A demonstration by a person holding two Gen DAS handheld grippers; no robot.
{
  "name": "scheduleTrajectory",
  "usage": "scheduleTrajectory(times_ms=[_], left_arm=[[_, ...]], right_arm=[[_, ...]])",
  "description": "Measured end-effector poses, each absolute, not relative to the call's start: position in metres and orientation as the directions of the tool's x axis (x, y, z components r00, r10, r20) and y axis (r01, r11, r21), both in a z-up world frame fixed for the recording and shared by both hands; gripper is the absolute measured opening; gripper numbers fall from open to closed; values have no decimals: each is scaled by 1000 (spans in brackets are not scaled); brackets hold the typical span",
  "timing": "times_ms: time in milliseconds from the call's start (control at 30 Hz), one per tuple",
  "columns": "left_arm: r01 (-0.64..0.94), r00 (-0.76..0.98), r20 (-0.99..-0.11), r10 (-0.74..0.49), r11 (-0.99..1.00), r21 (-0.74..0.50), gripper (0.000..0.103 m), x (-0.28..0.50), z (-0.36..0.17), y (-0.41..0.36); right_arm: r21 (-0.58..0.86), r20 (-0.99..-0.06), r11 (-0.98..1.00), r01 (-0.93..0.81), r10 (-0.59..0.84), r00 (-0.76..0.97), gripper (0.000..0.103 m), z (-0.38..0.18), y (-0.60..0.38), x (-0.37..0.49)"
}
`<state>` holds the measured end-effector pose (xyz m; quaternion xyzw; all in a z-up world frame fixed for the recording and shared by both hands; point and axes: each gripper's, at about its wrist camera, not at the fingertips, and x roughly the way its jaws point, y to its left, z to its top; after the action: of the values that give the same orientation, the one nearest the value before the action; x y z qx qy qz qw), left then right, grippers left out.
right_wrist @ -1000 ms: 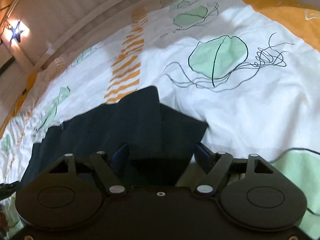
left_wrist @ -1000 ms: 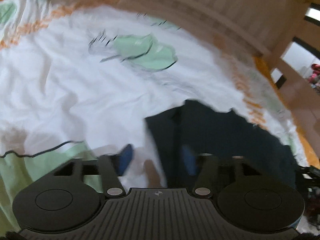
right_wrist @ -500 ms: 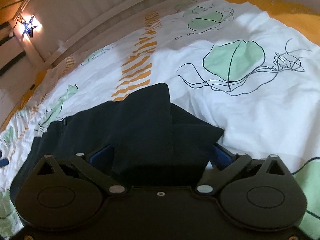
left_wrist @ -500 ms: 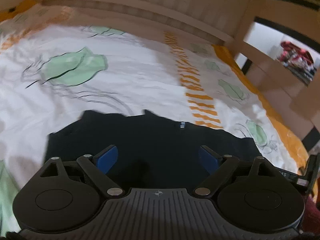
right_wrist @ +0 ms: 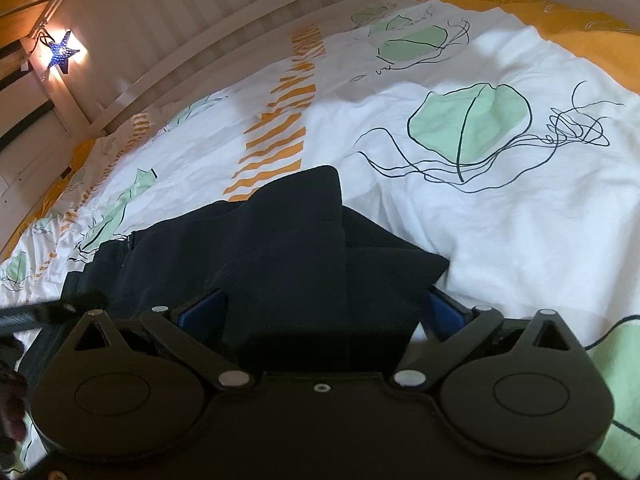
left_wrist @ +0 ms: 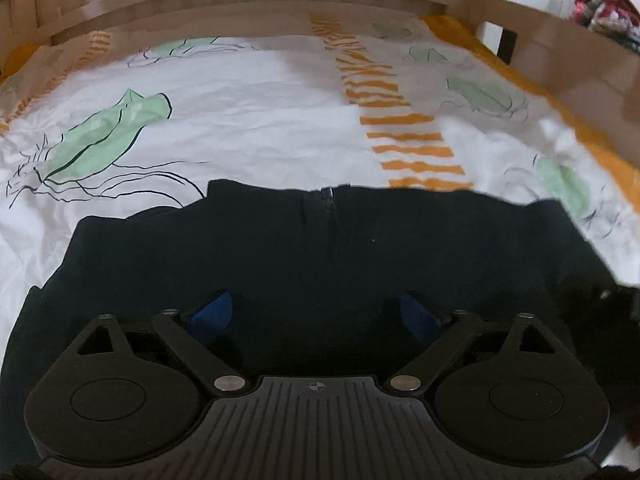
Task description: Fold large clothes
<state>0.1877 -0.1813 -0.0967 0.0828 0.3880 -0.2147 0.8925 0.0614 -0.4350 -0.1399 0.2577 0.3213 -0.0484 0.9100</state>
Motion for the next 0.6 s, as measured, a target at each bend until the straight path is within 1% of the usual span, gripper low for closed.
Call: scheduleTrajectory(times_ms=[133,400,600], left_arm=[[456,624,-709,-330,890,-12,103,182,-102,-180],[462,645,-682,-345,887,-12,103,177,-108,-180],[470,636,-684,-357,882,-25,103,180,-109,-180]], right_arm=[[435,-610,865,251,78,788,103,-139,-434,62],[440,-605,863,247,82,792,103,-140,-434,62],[441,-605,863,247,82,792,103,-140,-434,62]])
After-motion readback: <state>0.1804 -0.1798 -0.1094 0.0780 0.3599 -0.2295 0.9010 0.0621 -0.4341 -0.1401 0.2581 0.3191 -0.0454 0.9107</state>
